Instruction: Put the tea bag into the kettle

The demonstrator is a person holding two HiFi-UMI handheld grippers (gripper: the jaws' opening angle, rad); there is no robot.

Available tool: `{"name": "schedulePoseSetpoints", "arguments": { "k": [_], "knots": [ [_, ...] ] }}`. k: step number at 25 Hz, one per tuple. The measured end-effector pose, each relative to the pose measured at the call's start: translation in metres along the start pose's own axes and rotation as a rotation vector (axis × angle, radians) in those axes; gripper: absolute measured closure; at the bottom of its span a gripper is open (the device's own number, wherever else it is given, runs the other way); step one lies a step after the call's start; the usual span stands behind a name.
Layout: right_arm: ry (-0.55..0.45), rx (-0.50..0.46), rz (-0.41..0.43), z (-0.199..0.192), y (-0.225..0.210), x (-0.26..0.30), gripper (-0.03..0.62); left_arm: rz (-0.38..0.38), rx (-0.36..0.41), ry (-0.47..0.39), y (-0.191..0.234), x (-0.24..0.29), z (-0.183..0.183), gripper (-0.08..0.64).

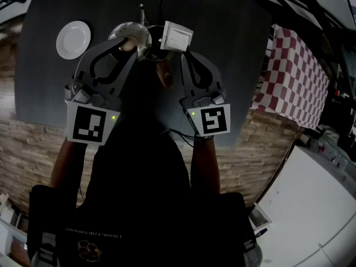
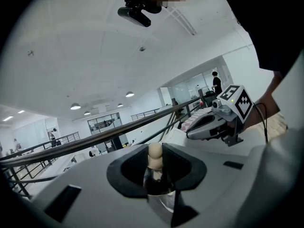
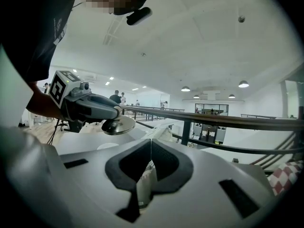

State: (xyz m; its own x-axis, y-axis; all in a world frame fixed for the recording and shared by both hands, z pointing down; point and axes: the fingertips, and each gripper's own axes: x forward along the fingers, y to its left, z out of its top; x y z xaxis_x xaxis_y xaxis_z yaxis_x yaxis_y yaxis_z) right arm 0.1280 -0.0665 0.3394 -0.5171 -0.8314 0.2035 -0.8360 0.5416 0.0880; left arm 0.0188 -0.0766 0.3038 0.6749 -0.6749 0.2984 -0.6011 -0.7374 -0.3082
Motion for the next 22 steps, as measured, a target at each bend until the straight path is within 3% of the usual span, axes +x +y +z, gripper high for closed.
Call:
{"name": "schedulePoseSetpoints", "arguments": {
  "k": [22],
  "knots": [
    [0.015,0.003,0.068,-0.006,0.019,0.012,0.572,-0.006,-0.016,0.006,0.003,0.005,-0.008,0.463]
  ]
}}
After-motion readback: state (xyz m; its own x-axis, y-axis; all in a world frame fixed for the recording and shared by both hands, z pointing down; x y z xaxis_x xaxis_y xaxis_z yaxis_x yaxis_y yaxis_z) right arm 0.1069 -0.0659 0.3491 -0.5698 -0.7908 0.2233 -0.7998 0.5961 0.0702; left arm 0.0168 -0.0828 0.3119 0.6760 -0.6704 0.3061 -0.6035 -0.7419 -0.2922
